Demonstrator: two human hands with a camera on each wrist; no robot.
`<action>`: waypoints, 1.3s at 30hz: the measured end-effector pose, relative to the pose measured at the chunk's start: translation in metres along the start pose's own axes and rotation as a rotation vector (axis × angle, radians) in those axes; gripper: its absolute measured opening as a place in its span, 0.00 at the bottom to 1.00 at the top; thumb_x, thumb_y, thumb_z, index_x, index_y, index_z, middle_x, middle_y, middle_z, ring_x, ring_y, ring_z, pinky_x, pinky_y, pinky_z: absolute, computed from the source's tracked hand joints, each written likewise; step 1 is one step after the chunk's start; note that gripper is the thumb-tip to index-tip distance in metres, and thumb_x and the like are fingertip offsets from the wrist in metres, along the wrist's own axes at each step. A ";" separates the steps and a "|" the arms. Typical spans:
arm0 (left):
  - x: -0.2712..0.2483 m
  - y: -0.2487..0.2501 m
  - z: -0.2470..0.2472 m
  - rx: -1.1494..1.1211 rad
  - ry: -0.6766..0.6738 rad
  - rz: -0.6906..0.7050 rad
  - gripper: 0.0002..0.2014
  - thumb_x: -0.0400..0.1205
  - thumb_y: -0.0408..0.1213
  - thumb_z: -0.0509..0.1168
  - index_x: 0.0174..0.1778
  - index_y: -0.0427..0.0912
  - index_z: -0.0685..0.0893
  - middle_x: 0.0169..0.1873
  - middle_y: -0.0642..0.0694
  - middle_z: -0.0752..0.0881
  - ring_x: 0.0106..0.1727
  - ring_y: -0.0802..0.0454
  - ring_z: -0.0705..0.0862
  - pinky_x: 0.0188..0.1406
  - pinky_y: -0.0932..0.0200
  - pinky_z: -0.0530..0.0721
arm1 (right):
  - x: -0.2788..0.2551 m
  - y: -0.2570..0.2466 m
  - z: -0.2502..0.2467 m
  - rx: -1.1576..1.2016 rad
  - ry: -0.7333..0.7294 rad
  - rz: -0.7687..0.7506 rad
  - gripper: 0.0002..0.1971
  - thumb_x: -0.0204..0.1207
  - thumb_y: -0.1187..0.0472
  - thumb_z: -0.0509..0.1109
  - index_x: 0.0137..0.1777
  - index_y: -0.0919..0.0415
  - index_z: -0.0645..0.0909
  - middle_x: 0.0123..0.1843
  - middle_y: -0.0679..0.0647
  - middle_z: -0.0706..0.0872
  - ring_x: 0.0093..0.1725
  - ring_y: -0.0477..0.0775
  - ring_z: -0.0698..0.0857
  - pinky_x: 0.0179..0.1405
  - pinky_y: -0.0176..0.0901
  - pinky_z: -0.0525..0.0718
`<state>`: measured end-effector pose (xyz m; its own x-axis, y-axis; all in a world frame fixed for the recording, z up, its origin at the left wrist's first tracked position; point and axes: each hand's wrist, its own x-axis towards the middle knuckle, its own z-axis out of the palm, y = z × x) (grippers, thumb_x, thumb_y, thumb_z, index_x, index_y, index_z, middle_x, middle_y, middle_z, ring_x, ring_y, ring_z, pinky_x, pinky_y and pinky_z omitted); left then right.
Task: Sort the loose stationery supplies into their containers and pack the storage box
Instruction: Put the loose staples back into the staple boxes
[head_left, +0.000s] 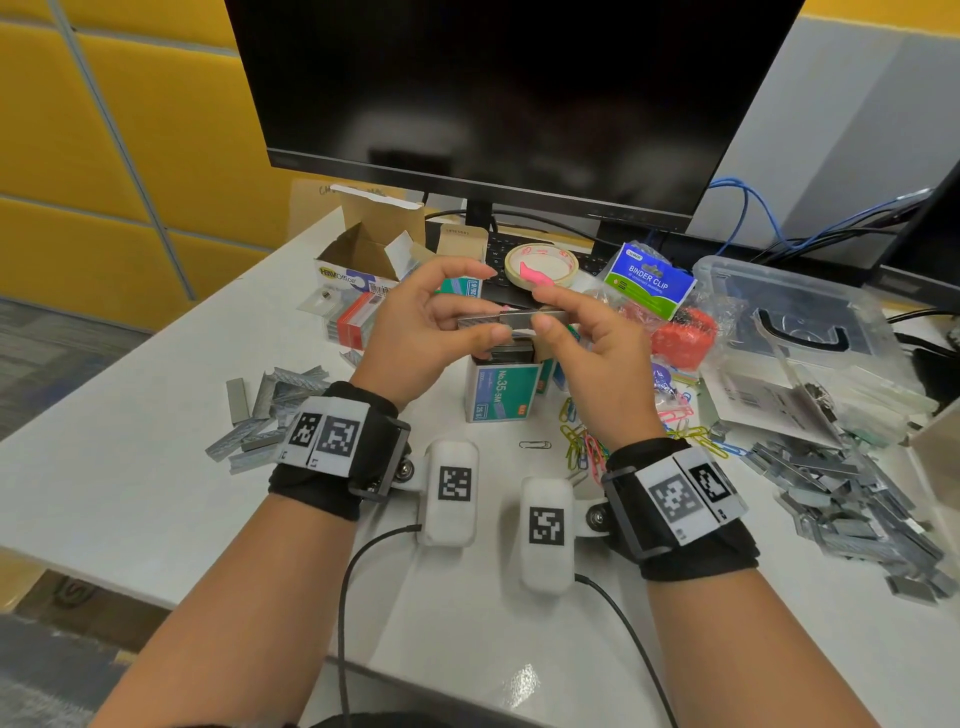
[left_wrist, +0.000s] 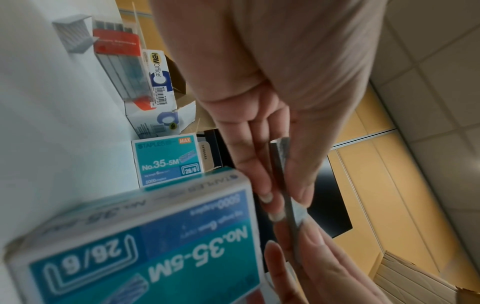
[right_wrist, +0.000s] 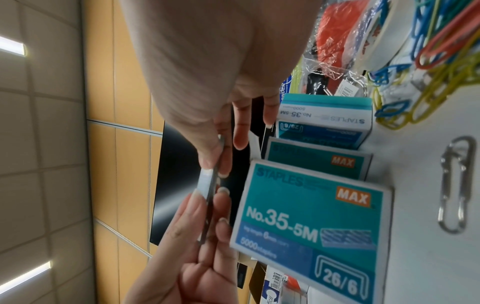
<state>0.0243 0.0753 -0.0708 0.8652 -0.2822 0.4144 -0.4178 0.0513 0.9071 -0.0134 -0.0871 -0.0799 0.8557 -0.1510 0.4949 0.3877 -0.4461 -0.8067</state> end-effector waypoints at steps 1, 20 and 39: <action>0.000 0.001 0.001 -0.006 -0.008 -0.003 0.21 0.72 0.23 0.72 0.56 0.46 0.77 0.39 0.56 0.90 0.44 0.59 0.90 0.36 0.65 0.87 | 0.000 0.001 0.001 -0.005 -0.004 0.005 0.12 0.77 0.57 0.67 0.58 0.43 0.81 0.53 0.50 0.86 0.57 0.51 0.82 0.56 0.48 0.82; -0.003 0.004 0.005 -0.068 -0.148 0.015 0.19 0.78 0.21 0.64 0.57 0.46 0.71 0.47 0.47 0.84 0.46 0.57 0.89 0.42 0.64 0.87 | -0.001 0.003 0.003 -0.009 0.043 -0.021 0.10 0.69 0.47 0.72 0.49 0.43 0.87 0.44 0.45 0.89 0.51 0.56 0.84 0.50 0.60 0.83; -0.002 -0.001 0.000 -0.168 -0.120 0.004 0.10 0.81 0.20 0.59 0.48 0.41 0.73 0.45 0.46 0.87 0.44 0.53 0.90 0.44 0.62 0.88 | 0.000 0.006 0.002 0.051 0.032 -0.005 0.11 0.72 0.53 0.71 0.54 0.45 0.87 0.47 0.49 0.90 0.53 0.57 0.84 0.52 0.58 0.84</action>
<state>0.0233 0.0760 -0.0723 0.8206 -0.3930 0.4150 -0.3599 0.2088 0.9093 -0.0104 -0.0879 -0.0853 0.8425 -0.1777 0.5085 0.4096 -0.4017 -0.8191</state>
